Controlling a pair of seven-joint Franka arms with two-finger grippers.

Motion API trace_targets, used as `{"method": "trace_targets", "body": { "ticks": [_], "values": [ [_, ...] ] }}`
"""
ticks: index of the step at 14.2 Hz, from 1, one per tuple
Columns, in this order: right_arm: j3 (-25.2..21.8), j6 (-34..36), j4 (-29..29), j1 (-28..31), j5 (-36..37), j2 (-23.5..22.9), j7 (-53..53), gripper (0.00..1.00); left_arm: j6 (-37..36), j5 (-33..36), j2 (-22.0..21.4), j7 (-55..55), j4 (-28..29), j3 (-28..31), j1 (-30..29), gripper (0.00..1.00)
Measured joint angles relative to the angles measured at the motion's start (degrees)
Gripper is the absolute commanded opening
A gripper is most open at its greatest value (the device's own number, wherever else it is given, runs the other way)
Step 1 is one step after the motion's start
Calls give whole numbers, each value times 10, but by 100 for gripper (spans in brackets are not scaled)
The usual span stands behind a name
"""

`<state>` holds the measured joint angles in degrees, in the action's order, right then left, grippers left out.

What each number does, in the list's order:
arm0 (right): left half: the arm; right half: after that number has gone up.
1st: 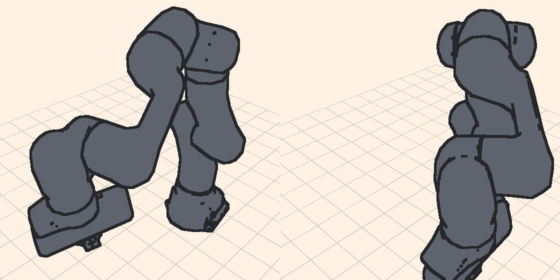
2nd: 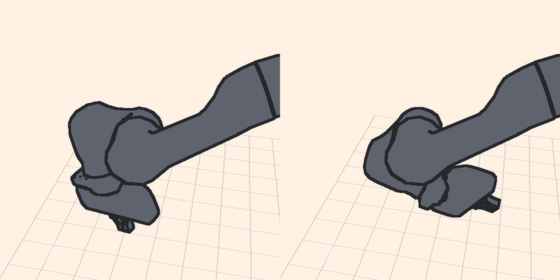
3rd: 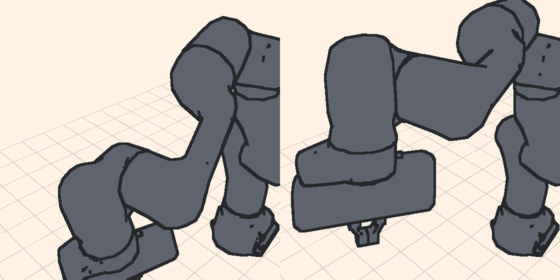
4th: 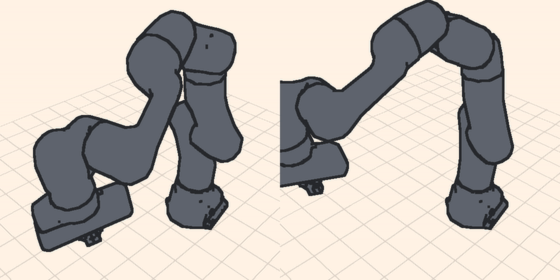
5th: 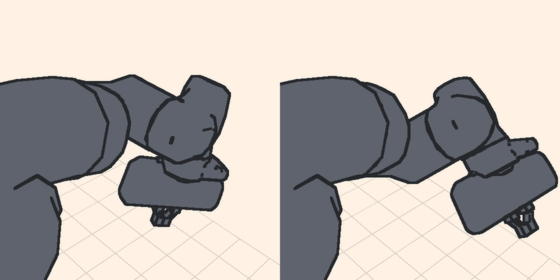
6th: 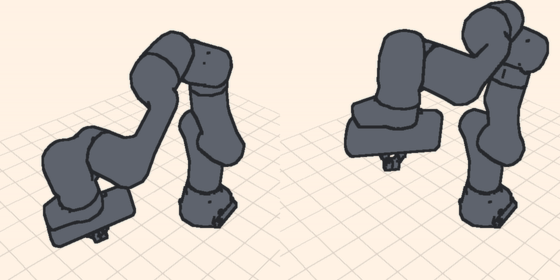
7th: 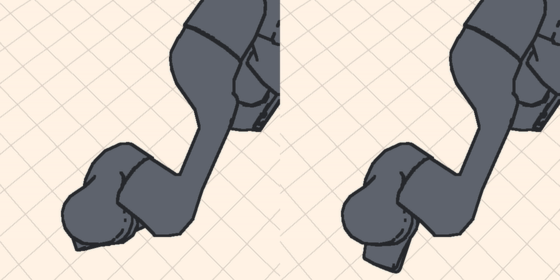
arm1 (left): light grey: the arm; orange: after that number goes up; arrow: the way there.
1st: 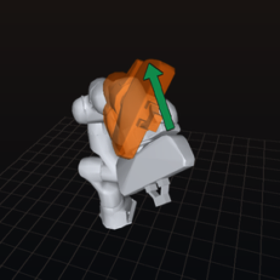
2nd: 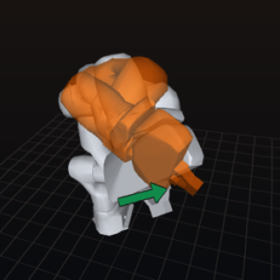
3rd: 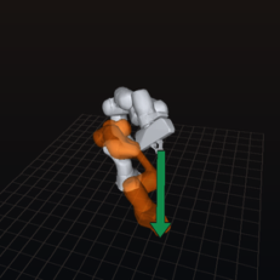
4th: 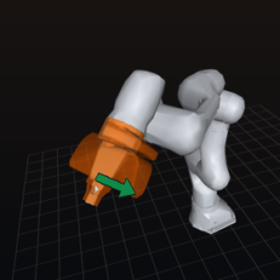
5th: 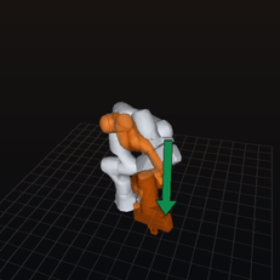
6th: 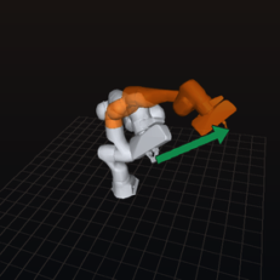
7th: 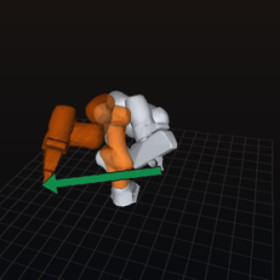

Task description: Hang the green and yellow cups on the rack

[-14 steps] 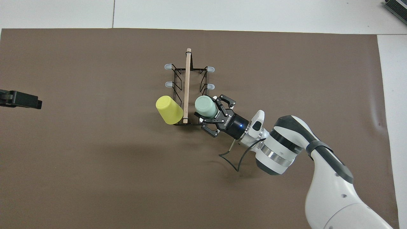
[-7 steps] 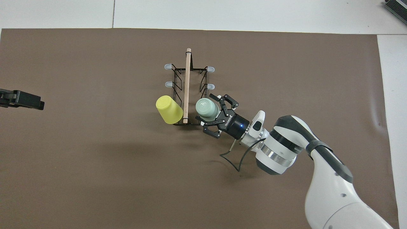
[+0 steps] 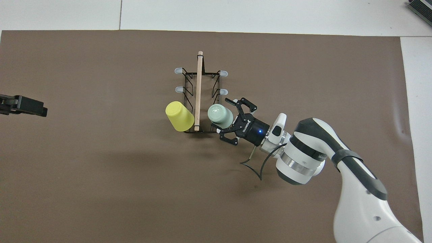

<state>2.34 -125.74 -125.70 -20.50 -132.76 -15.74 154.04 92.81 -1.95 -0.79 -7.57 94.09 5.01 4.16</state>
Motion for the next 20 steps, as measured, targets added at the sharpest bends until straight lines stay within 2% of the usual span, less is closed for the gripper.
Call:
{"method": "trace_targets", "body": {
  "ticks": [3,7,14,17,20],
  "values": [
    [-1,-59,0,13,80,51,-29,100,12,0,0,15,0,0,0,100],
    [-2,-57,4,91,269,78,-79,100,18,15,0,16,1,-2,0,100],
    [-5,15,57,220,557,76,-204,100,18,18,0,10,3,-6,1,100],
    [-5,60,103,253,670,74,-290,100,17,18,0,7,4,-6,1,100],
    [-5,98,158,270,830,75,-404,100,17,18,0,4,6,-6,1,100]
  ]
}}
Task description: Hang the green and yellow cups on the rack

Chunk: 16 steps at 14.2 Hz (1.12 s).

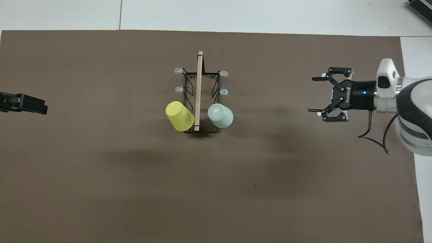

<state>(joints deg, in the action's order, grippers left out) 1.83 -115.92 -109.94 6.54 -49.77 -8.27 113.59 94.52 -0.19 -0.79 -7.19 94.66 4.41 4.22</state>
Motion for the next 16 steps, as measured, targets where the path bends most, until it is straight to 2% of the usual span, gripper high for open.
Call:
{"method": "trace_targets", "body": {
  "ticks": [3,5,7,10,16],
  "values": [
    [0,63,62,3,168,4,-129,100,0,0,0,-1,1,0,0,100],
    [2,105,94,3,249,10,-222,100,0,0,0,-1,1,0,0,100],
    [4,117,113,-1,308,13,-310,100,0,0,0,-1,1,0,0,100],
    [11,119,137,-2,354,14,-412,100,0,0,0,-1,1,0,0,100],
    [9,141,180,2,394,13,-613,100,1,0,0,0,1,0,0,100]
  ]
}}
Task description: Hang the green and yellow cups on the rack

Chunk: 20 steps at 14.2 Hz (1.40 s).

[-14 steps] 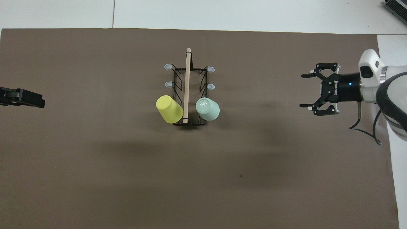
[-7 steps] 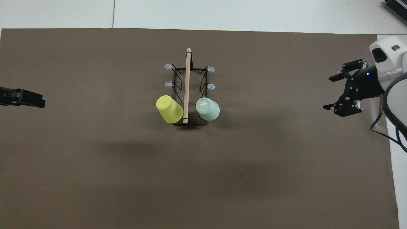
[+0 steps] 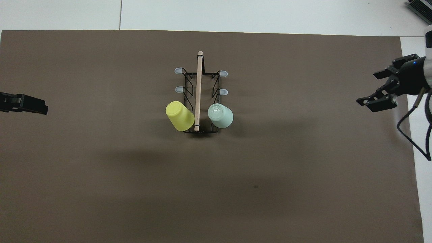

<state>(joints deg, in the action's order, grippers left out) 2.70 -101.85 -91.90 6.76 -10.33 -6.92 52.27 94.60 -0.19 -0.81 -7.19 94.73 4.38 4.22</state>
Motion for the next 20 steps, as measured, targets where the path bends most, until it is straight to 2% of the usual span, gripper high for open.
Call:
{"method": "trace_targets", "body": {
  "ticks": [3,7,14,17,20],
  "values": [
    [4,85,30,-12,9,1,-199,100,0,0,-1,0,-1,0,0,100],
    [5,135,50,-24,9,5,-345,100,0,0,-2,0,-1,0,0,100],
    [3,117,51,-20,11,6,-388,100,-1,0,-8,0,-1,0,0,100],
    [-13,136,63,-55,39,10,-453,100,-1,0,-8,0,-1,0,0,100],
    [-57,147,74,-104,51,10,-486,100,-1,0,-8,0,-1,0,0,100]
  ]
}}
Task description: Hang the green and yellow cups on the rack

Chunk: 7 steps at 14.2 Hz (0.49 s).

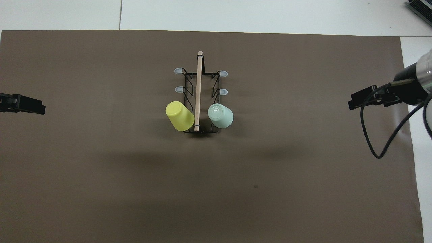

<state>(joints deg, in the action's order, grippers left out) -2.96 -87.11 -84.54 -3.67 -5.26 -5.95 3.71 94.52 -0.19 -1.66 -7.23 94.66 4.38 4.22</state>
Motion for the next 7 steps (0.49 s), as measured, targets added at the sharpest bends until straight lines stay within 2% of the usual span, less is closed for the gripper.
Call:
{"method": "trace_targets", "body": {
  "ticks": [3,7],
  "values": [
    [-15,1,8,-14,0,-1,-10,100,0,0,0,0,0,0,0,100],
    [-15,1,12,-21,0,-3,-75,100,0,0,0,0,0,0,0,100]
  ]
}}
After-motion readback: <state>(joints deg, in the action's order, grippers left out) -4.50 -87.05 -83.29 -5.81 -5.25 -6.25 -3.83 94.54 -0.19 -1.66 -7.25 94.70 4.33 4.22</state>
